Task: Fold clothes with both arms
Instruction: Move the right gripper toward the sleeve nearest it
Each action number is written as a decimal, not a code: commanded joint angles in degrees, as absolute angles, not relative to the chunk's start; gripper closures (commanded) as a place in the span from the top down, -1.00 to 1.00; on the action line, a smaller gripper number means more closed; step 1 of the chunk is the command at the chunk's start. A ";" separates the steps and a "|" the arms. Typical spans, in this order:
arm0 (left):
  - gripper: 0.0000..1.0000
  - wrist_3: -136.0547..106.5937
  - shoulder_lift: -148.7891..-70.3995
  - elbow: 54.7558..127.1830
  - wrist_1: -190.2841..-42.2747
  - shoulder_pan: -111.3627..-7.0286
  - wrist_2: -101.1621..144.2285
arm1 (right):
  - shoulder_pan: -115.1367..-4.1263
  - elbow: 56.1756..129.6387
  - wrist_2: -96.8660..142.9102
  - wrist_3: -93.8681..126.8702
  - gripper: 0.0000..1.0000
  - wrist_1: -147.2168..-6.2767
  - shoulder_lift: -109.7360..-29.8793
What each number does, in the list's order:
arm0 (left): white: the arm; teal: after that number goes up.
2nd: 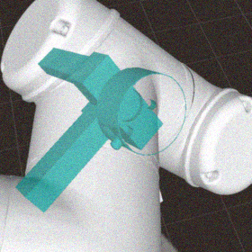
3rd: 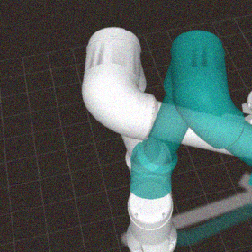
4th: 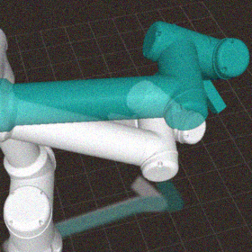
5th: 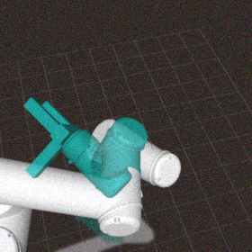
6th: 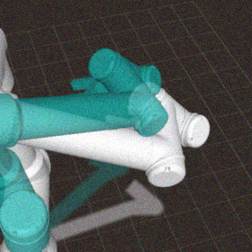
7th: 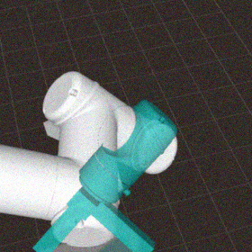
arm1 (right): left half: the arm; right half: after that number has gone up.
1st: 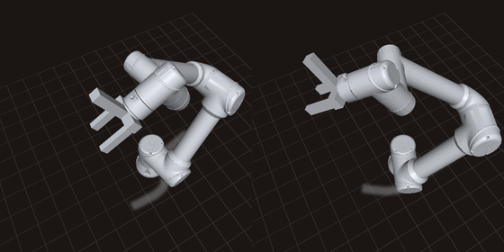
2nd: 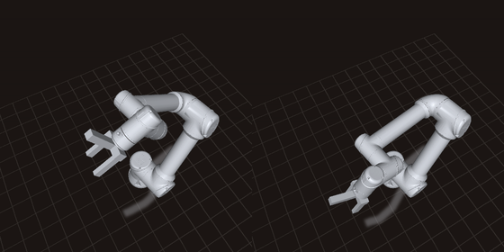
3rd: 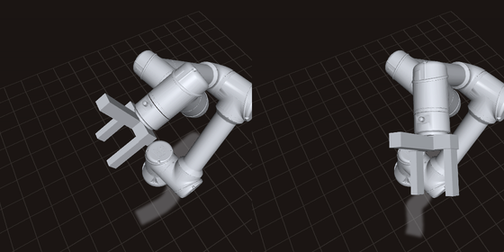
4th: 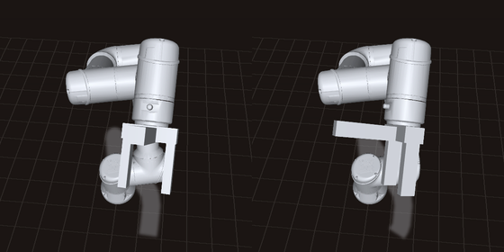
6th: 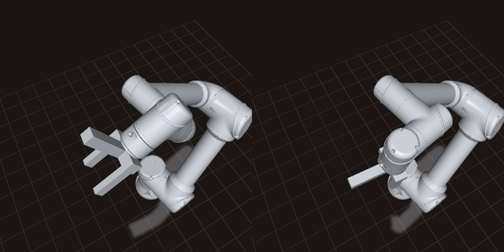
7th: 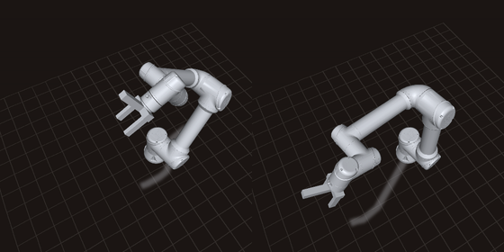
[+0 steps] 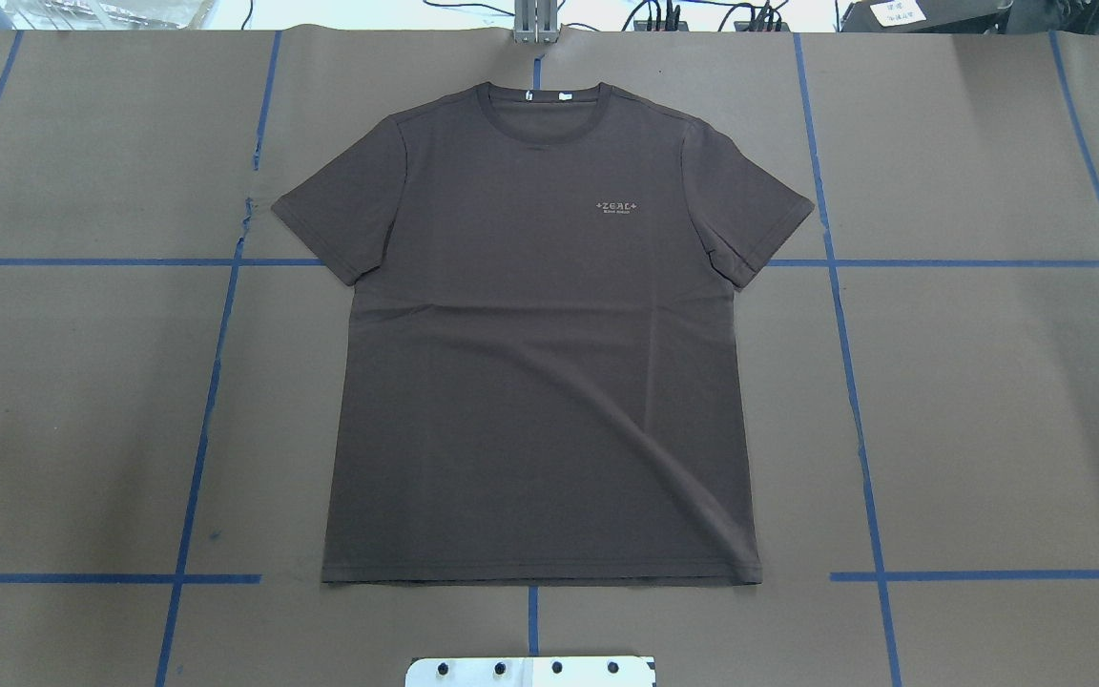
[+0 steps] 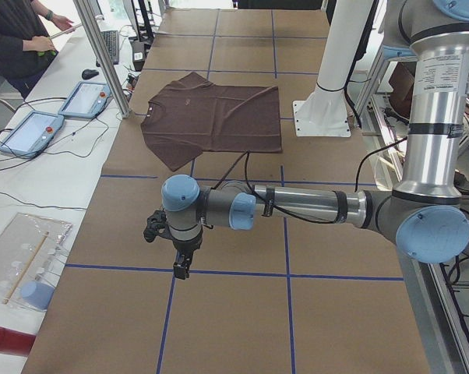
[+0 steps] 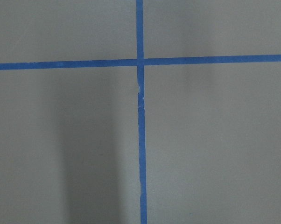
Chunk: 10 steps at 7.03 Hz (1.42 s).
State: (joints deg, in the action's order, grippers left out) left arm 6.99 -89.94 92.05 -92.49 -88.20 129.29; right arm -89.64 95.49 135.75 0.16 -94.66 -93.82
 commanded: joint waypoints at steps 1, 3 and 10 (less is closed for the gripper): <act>1.00 7.03 -89.03 91.94 -92.55 -88.16 129.90 | -89.65 95.71 136.57 0.18 1.00 -94.66 -93.34; 1.00 6.86 -90.34 92.63 -92.72 -88.24 129.82 | -89.39 95.28 137.55 0.44 1.00 -94.66 -91.07; 1.00 1.80 -101.22 87.92 -102.74 -86.84 133.16 | -65.77 74.52 137.91 29.20 1.00 -75.36 -58.64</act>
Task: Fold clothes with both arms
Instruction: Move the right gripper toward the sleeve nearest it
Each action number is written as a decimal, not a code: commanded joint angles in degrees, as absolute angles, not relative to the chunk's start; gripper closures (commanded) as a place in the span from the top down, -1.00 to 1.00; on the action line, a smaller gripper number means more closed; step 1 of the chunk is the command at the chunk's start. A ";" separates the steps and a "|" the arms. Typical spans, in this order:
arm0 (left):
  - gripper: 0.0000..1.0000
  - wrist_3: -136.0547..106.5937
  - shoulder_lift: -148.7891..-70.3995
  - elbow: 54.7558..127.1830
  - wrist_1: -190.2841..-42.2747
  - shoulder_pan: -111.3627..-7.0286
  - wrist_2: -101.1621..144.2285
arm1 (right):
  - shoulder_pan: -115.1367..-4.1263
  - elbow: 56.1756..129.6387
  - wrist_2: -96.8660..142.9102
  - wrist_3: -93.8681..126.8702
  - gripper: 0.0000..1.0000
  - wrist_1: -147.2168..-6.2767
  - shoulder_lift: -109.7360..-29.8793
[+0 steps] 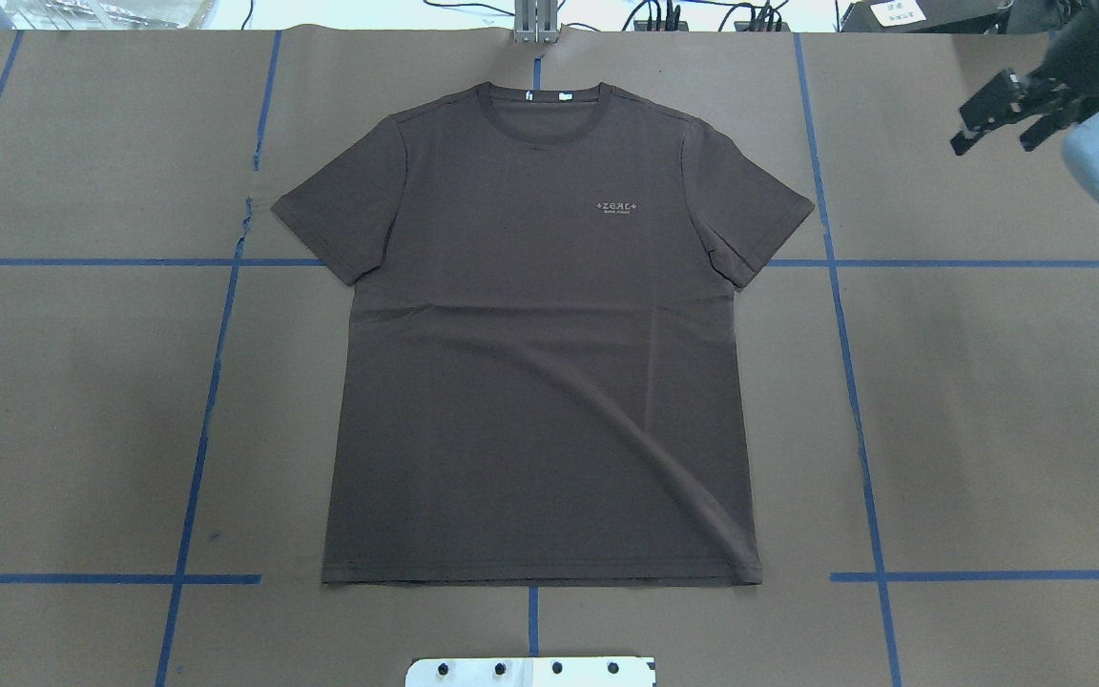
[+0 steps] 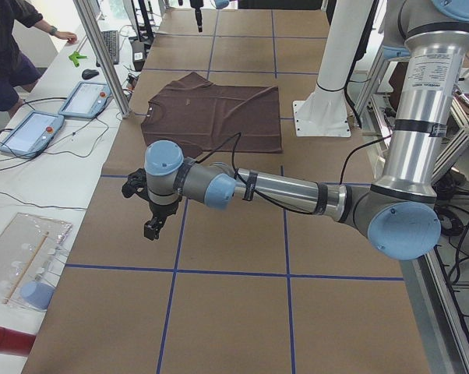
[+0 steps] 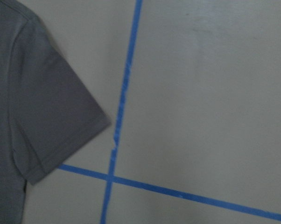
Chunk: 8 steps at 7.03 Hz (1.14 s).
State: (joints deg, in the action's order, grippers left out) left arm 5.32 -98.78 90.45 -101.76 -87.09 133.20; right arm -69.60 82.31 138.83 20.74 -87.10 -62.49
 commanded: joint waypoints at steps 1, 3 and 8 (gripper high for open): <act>1.00 1.32 -101.68 87.46 -102.83 -86.75 133.33 | -62.52 67.66 132.85 36.05 1.00 -65.75 -56.01; 1.00 0.71 -101.69 87.36 -102.83 -86.84 133.33 | -58.37 61.37 128.06 40.42 1.00 -64.34 -50.99; 1.00 0.70 -101.78 87.63 -102.83 -86.75 133.42 | -56.16 58.01 125.77 40.25 0.99 -64.69 -50.88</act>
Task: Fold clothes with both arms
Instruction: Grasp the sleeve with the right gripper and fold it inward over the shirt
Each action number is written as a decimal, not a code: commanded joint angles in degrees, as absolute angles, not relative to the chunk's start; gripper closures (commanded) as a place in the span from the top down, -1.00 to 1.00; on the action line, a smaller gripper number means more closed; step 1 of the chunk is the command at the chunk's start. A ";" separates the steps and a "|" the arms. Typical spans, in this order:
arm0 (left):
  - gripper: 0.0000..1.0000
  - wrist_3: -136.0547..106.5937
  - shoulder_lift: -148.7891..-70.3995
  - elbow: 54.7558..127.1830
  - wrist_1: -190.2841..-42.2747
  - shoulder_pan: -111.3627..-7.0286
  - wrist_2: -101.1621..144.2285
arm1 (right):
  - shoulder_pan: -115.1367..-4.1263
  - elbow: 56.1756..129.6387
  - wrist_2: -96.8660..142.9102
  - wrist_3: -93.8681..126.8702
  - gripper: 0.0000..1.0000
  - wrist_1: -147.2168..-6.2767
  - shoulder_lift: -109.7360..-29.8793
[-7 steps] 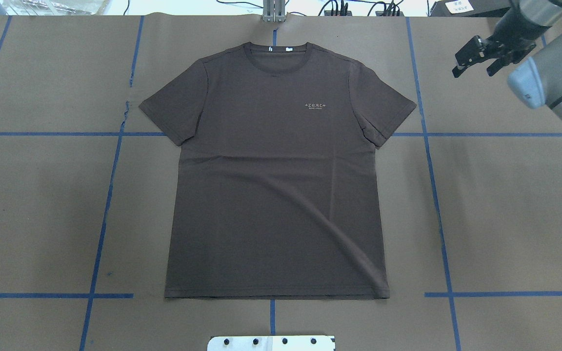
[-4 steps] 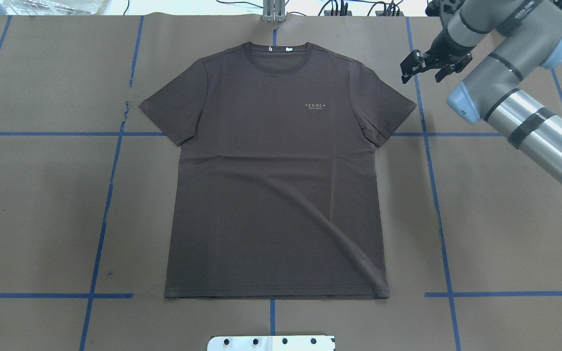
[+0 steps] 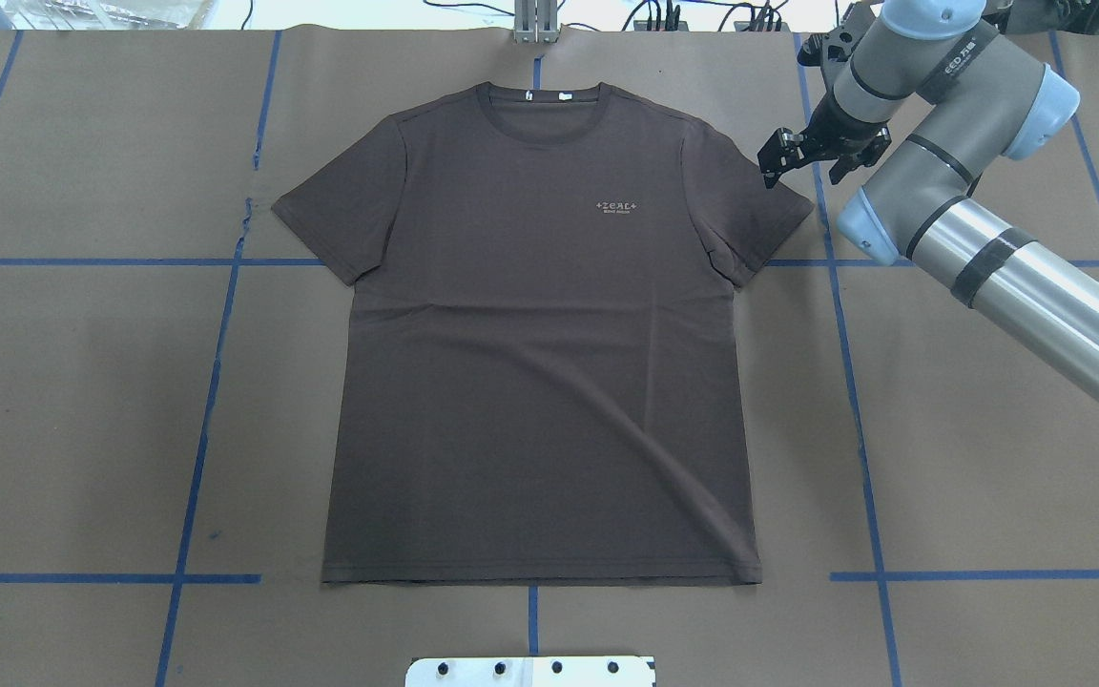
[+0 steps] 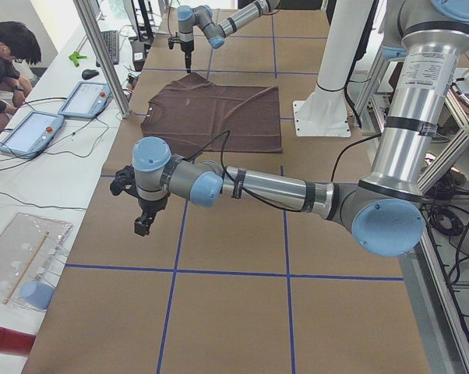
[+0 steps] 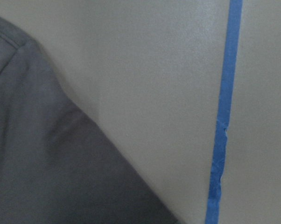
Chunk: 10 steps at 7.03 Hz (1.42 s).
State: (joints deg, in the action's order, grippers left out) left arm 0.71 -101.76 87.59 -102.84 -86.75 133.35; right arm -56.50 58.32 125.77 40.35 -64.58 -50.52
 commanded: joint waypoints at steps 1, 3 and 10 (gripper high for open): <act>1.00 0.70 -101.78 87.63 -102.83 -86.84 133.42 | -55.73 57.92 125.77 40.34 0.98 -64.77 -50.89; 1.00 0.79 -101.86 87.71 -102.92 -86.75 133.42 | -55.37 56.96 125.68 40.34 0.95 -64.95 -50.98; 1.00 0.70 -102.83 87.72 -102.66 -86.75 133.42 | -55.28 56.60 125.95 39.90 -1.00 -64.86 -50.72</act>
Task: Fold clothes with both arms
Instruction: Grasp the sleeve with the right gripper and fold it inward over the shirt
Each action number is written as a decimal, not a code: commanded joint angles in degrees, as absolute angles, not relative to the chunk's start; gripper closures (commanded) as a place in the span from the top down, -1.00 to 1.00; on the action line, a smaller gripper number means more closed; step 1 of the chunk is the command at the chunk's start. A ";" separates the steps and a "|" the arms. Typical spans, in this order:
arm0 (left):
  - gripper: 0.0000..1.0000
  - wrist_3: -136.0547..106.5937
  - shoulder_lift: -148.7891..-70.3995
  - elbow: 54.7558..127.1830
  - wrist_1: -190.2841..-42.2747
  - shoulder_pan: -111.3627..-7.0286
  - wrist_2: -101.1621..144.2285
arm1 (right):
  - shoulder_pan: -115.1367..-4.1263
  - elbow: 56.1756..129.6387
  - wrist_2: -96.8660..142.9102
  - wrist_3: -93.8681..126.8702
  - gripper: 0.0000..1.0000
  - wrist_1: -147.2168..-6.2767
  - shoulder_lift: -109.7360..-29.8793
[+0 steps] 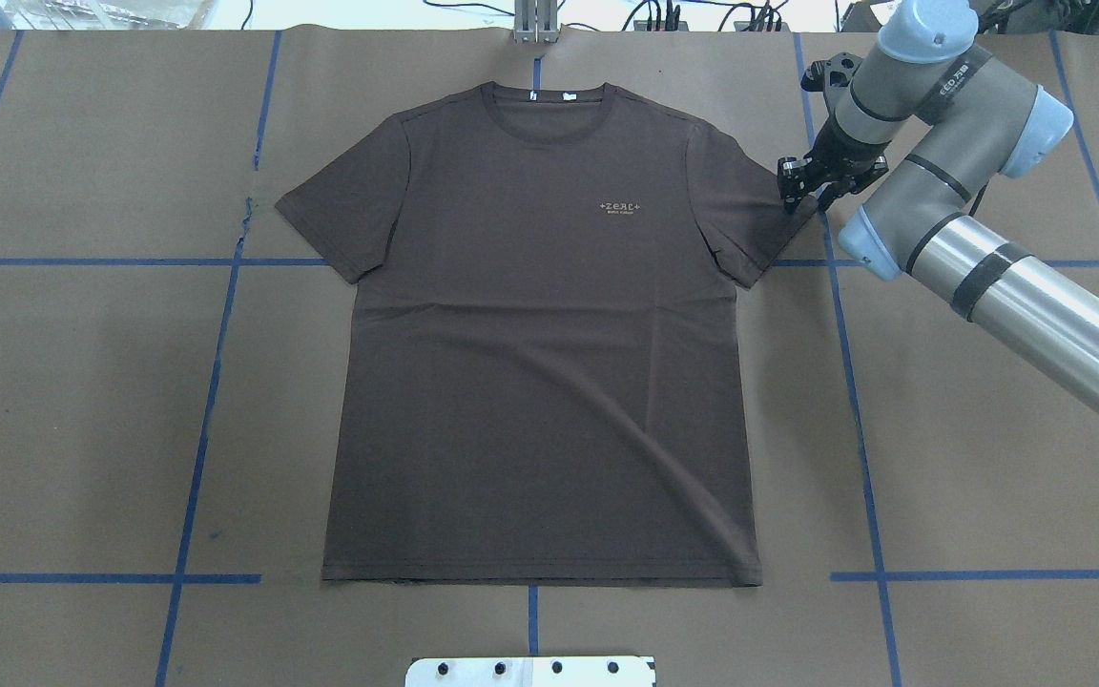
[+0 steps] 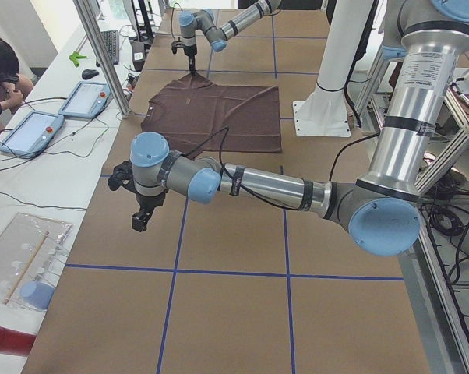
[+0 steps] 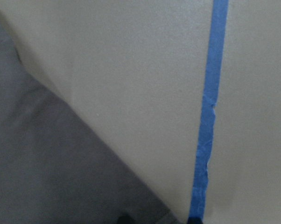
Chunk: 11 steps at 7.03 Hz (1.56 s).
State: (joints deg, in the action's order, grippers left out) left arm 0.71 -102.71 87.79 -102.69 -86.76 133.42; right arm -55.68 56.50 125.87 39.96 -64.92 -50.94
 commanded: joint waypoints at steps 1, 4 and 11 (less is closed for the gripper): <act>1.00 0.70 -103.09 87.80 -102.48 -86.75 133.42 | -55.28 56.69 125.95 39.90 -1.00 -64.86 -50.54; 1.00 0.62 -103.62 87.71 -102.22 -86.75 133.42 | -55.37 59.66 126.03 39.46 -1.00 -64.25 -49.05; 1.00 0.53 -104.24 87.19 -102.39 -86.75 133.42 | -47.99 59.15 117.34 39.90 -0.39 -64.07 -37.18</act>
State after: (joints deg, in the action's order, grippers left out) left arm 0.59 -104.06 87.27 -102.27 -86.77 133.40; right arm -48.99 59.30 118.70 39.93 -64.08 -37.42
